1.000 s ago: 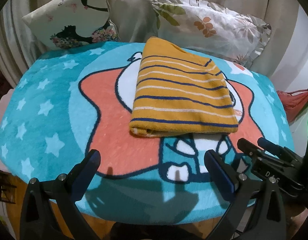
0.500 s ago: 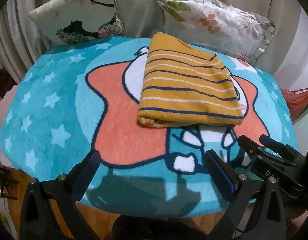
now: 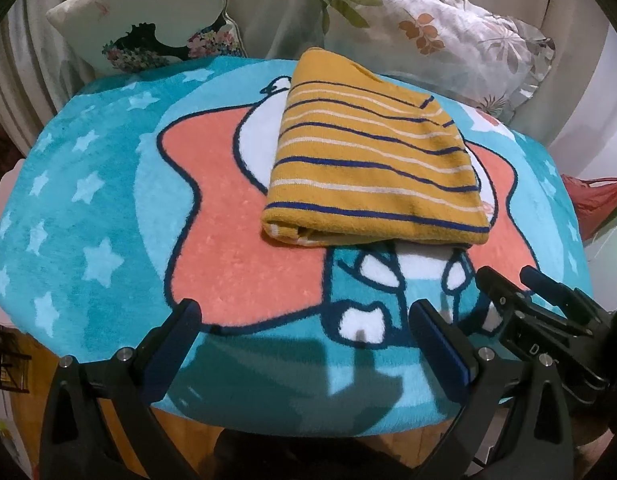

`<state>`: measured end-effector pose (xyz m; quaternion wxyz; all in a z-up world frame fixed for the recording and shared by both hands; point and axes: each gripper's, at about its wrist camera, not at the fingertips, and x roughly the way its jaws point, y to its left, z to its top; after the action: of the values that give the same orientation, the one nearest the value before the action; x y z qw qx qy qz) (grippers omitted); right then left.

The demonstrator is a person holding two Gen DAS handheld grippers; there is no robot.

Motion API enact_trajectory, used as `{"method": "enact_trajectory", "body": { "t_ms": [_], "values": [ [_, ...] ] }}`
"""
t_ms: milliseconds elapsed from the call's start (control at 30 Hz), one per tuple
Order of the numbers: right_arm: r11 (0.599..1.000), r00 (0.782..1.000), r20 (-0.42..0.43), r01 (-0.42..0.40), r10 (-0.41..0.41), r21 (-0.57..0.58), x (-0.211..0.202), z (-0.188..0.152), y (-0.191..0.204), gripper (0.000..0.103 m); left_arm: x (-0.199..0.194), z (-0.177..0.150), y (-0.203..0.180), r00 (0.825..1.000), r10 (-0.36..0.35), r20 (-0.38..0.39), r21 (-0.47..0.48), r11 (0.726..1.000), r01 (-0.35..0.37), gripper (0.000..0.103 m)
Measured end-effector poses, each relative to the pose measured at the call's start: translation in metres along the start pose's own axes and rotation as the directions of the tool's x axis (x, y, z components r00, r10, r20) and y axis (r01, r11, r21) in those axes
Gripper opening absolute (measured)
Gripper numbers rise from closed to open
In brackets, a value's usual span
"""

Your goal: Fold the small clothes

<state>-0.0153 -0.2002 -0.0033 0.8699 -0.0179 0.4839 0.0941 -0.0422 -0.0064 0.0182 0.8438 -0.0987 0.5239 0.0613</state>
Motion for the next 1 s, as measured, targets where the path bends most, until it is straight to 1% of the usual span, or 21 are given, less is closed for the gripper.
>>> {"method": "enact_trajectory", "body": {
  "t_ms": [433, 667, 1000],
  "values": [
    [1.0, 1.0, -0.009, 0.004, -0.004, -0.019, 0.011, 0.009, 0.009, 0.075, 0.015, 0.006, 0.008, 0.999, 0.008, -0.037, -0.034, 0.999, -0.01, 0.103],
    [1.0, 1.0, -0.017, 0.013, -0.013, -0.003, 0.018, 0.012, 0.005, 0.075, 0.021, 0.009, 0.007, 0.999, 0.007, -0.054, -0.026, 1.0, -0.009, 0.103],
    [0.999, 0.999, -0.016, 0.031, -0.031, -0.008, 0.021, 0.012, 0.0, 0.075, 0.032, 0.012, -0.001, 0.997, 0.002, -0.08, -0.025, 1.0, -0.004, 0.103]
  ]
}}
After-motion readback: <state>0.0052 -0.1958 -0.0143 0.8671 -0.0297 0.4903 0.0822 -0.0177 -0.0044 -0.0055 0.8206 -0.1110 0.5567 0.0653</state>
